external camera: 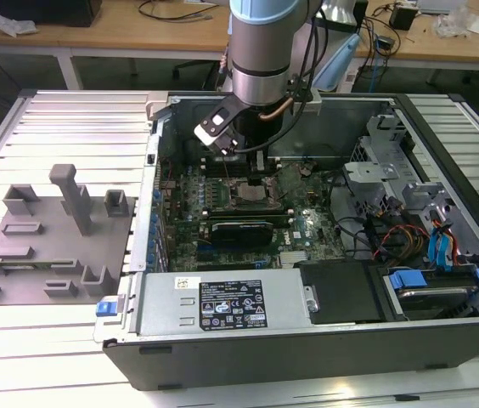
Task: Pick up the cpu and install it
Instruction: 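Place the cpu into insertion slot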
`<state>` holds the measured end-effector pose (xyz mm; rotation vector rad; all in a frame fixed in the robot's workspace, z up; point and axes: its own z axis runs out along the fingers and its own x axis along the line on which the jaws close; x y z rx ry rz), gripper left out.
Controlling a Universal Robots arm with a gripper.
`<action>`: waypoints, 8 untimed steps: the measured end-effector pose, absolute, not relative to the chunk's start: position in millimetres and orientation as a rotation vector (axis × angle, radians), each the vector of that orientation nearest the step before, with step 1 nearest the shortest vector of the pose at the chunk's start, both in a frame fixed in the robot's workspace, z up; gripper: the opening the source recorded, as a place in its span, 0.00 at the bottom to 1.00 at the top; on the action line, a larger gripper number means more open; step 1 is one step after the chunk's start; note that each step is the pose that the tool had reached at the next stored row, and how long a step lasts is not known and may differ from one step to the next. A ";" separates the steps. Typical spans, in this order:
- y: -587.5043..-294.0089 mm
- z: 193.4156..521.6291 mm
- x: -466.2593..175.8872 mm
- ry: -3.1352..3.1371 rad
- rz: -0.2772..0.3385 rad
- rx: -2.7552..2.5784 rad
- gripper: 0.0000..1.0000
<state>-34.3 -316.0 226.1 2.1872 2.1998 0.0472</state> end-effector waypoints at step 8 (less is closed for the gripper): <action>-316.0 213.6 -34.9 2.199 0.045 2.186 0.11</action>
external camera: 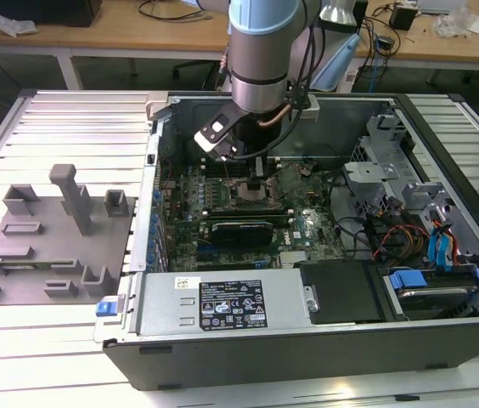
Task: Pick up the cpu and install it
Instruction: 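Place the cpu into insertion slot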
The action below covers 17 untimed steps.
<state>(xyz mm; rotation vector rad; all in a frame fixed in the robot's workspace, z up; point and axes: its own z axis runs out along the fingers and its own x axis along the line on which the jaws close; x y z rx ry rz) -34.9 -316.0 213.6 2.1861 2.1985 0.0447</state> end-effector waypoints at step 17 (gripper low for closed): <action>-316.1 204.0 -37.3 2.198 0.043 2.185 0.11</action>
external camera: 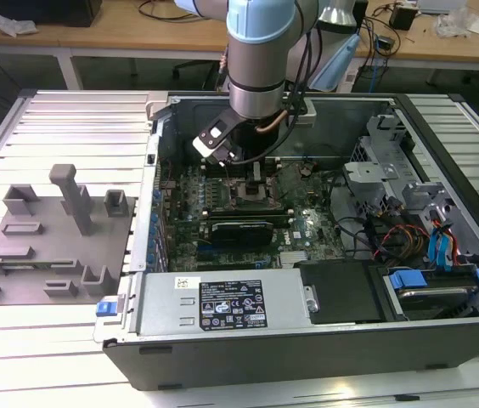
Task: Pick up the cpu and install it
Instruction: 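Place the cpu into insertion slot, then close the cpu cover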
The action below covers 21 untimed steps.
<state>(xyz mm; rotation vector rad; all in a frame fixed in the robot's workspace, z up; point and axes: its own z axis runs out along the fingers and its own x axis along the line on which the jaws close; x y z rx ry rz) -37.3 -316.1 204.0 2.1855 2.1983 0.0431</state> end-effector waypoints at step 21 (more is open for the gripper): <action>-316.0 246.9 -37.2 2.198 0.044 2.186 0.11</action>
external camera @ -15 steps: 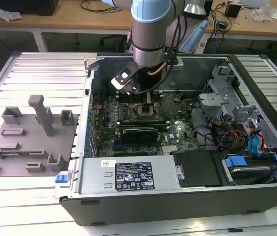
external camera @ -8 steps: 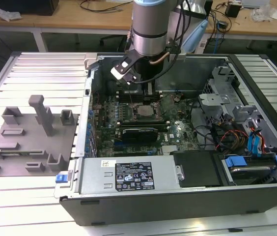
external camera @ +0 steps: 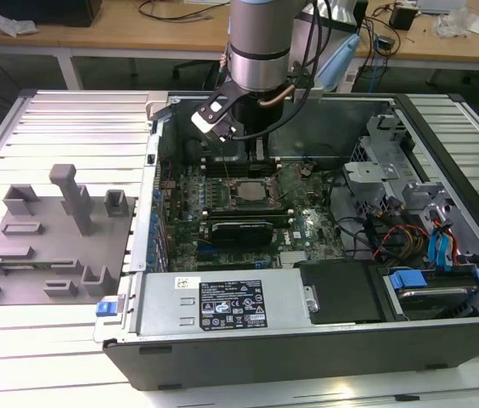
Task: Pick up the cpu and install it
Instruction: 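Close the cpu cover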
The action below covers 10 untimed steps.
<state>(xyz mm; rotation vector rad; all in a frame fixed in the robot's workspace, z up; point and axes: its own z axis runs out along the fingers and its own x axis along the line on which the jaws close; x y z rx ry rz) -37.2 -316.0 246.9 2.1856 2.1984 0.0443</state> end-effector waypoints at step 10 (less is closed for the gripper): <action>-316.0 249.4 -37.2 2.198 0.044 2.186 0.11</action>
